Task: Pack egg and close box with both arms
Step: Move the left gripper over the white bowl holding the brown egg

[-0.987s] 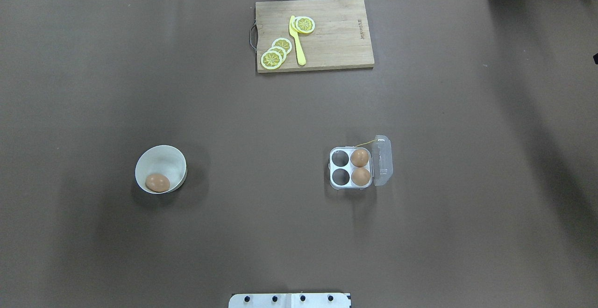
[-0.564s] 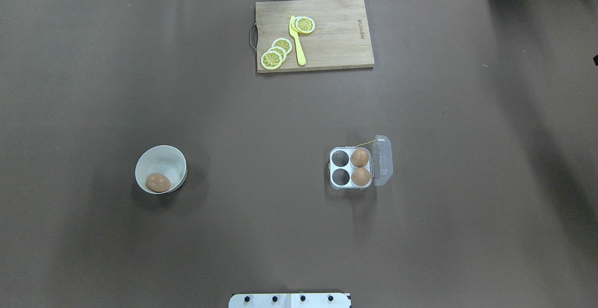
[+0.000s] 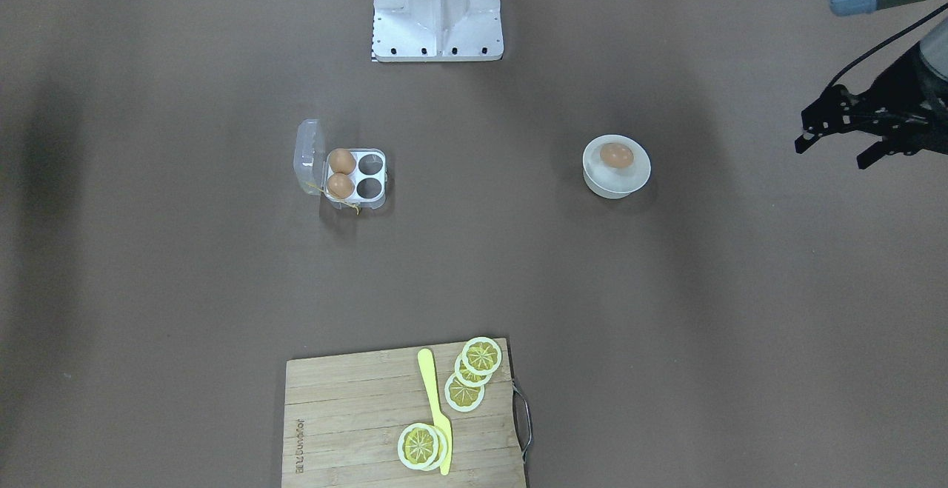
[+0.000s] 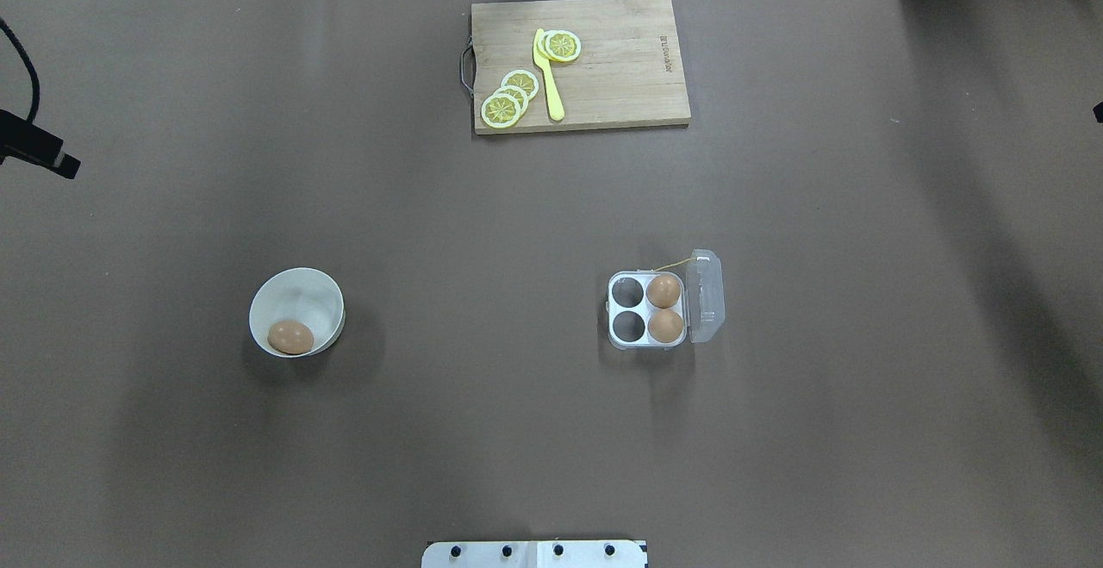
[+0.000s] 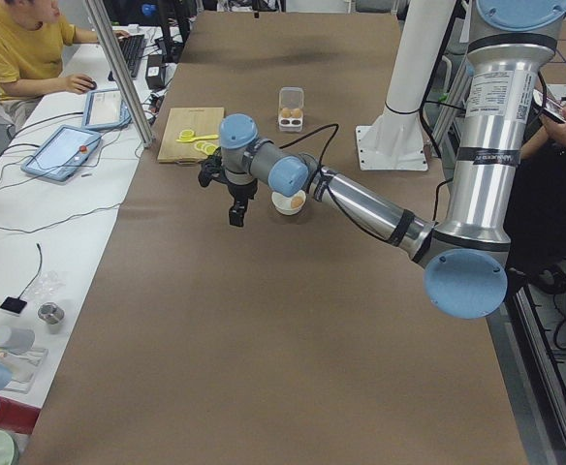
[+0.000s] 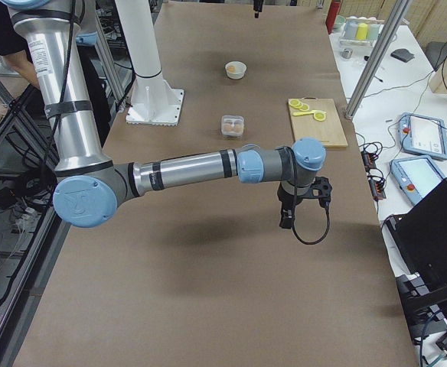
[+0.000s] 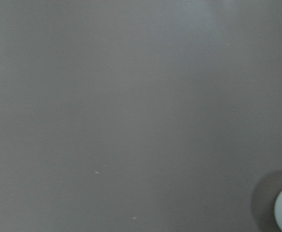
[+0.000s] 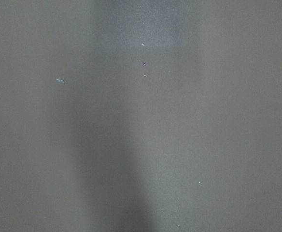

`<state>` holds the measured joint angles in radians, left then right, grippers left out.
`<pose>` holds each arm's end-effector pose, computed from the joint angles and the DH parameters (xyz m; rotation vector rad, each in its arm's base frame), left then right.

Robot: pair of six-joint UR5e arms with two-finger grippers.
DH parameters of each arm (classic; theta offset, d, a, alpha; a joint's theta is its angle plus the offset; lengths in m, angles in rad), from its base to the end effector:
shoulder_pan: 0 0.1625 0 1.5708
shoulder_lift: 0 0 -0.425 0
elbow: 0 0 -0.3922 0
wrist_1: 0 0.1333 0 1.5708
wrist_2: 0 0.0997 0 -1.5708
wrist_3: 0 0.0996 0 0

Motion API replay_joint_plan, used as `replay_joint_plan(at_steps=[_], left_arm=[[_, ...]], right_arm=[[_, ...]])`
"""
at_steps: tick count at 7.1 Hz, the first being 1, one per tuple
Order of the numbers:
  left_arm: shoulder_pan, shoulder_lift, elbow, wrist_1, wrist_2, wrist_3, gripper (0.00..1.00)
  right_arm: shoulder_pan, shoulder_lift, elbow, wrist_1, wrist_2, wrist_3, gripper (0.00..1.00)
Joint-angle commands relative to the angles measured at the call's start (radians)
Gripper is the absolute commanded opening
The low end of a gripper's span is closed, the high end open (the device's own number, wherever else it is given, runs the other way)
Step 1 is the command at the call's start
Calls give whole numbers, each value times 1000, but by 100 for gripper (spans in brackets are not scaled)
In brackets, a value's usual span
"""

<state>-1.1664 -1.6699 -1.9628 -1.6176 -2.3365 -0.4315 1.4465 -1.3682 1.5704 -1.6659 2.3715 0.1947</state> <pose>0.1417 -0.4944 0.4110 0.1639 0.8896 0.1806 -0.0101 -0.5795 0.5583 -0.0270 -0.8058 0.0237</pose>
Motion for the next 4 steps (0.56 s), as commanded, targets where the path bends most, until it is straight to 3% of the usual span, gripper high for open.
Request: replay_joint_plan(at_steps=[1,4], left_arm=[[112,-14,-25,-1,43,-131,99],[252,-92,-22,1,80,-355,98]], right_arm=[[-2,0,-3,0,2,3,100],[0,1,-6,1,11,2,100]])
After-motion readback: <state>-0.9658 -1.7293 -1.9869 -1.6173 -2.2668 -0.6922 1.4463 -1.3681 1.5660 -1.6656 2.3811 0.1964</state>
